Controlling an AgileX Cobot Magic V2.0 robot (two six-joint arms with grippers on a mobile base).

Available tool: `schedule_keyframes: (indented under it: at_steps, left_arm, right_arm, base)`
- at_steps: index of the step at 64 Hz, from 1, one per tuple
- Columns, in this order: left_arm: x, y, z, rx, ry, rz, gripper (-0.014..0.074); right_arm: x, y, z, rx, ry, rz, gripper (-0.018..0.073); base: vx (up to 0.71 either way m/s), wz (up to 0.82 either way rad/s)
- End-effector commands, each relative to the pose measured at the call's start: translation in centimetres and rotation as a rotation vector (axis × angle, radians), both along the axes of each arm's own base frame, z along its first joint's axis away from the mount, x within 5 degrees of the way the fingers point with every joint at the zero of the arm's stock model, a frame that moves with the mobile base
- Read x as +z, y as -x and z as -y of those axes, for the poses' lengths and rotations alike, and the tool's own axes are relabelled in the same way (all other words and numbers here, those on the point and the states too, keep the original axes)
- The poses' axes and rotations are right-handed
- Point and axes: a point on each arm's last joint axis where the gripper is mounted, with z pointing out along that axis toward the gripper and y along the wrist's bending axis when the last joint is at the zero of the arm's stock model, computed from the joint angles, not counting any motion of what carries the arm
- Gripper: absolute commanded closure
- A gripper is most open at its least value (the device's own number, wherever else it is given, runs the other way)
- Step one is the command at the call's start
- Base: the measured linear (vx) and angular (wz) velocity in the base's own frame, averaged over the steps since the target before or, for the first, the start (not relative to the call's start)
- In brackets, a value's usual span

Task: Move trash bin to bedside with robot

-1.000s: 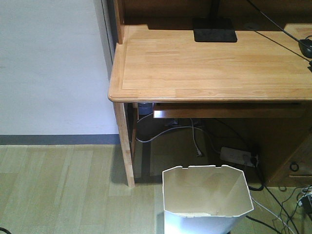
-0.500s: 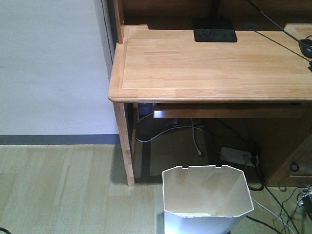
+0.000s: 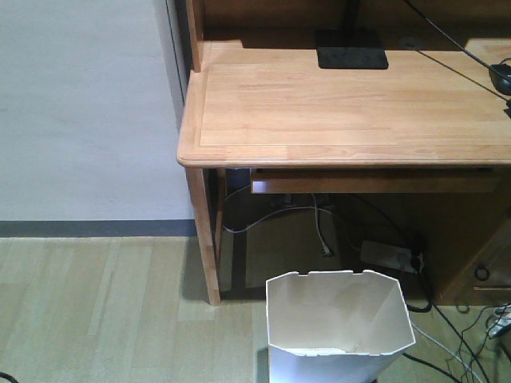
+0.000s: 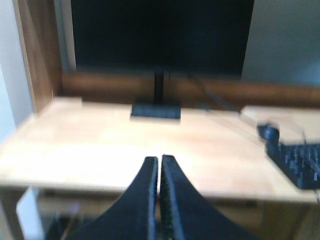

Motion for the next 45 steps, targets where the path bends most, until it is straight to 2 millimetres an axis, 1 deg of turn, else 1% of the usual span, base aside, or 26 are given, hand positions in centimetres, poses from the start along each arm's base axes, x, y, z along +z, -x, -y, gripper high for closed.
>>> schedule_keyframes:
  at_steps: [1,12,20,26,33,40,45]
  left_arm:
    - [0.4,0.1,0.1,-0.009,0.022,0.078,0.0603]
    - [0.4,0.1,0.1,-0.009,0.022,0.078,0.0603]
    - [0.4,0.1,0.1,-0.009,0.022,0.078,0.0603]
    - [0.4,0.1,0.1,-0.009,0.022,0.078,0.0603]
    - [0.4,0.1,0.1,-0.009,0.022,0.078,0.0603]
    - [0.4,0.1,0.1,-0.009,0.022,0.078,0.0603]
    - [0.4,0.1,0.1,-0.009,0.022,0.078,0.0603]
  right_arm:
    - [1.6,-1.3,0.0,-0.005,0.0,-0.031,0.0568]
    - [0.7,-2.8,0.0,-0.005,0.004,-0.109,0.0568]
    - [0.6,-3.1,0.1,-0.005,0.025,-0.115,0.0558]
    - [0.7,-3.2,0.1,-0.005,0.023,-0.106,0.0525]
    - [0.6,-3.1,0.1,-0.005,0.024,-0.115,0.0444]
    - [0.6,-3.1,0.1,-0.005,0.024,-0.117,0.0318]
    - [0.6,-3.1,0.1,-0.005,0.024,-0.117,0.0209]
  base:
    - [0.0,0.0]
    - [0.0,0.0]
    - [0.0,0.0]
    - [0.0,0.0]
    - [0.0,0.0]
    - [0.0,0.0]
    - [0.0,0.0]
